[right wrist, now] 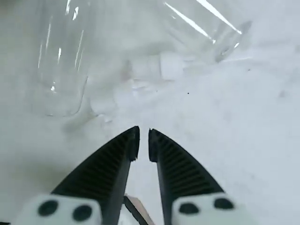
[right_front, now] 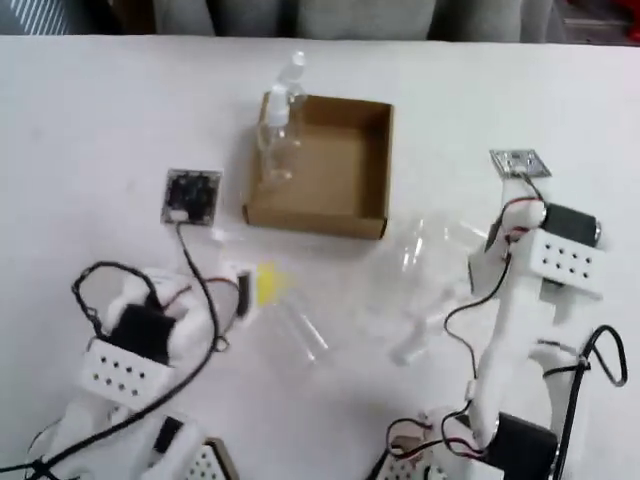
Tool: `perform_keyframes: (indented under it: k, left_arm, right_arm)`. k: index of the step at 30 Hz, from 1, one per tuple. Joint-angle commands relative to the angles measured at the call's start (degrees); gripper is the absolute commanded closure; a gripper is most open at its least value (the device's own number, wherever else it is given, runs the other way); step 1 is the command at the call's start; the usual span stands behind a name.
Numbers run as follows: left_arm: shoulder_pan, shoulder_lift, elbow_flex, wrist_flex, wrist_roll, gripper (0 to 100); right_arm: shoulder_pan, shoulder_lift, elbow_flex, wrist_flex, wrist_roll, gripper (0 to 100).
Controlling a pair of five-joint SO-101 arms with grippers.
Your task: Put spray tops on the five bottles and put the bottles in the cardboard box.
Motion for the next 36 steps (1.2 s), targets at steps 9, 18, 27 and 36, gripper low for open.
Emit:
perform_keyframes:
  k: [9,18,27,36]
  left_arm:
    - [5.05,-0.48,8.70,-13.19,9.41,72]
    - [2.95,20.53,0.18,-14.59,13.71,72]
    - [0.22,33.71,-5.89,-14.95,25.49,72]
    - [0.31,50.86,-13.10,-14.68,25.76,72]
  right_arm:
    - [-4.35,-2.24,7.03,-7.96,-3.96,98.2]
    - [-5.41,-2.24,7.74,-8.13,-3.96,98.2]
    - [-5.41,-2.33,10.02,-10.68,-3.60,98.2]
    - [-5.41,-2.33,10.02,-10.68,-3.52,98.2]
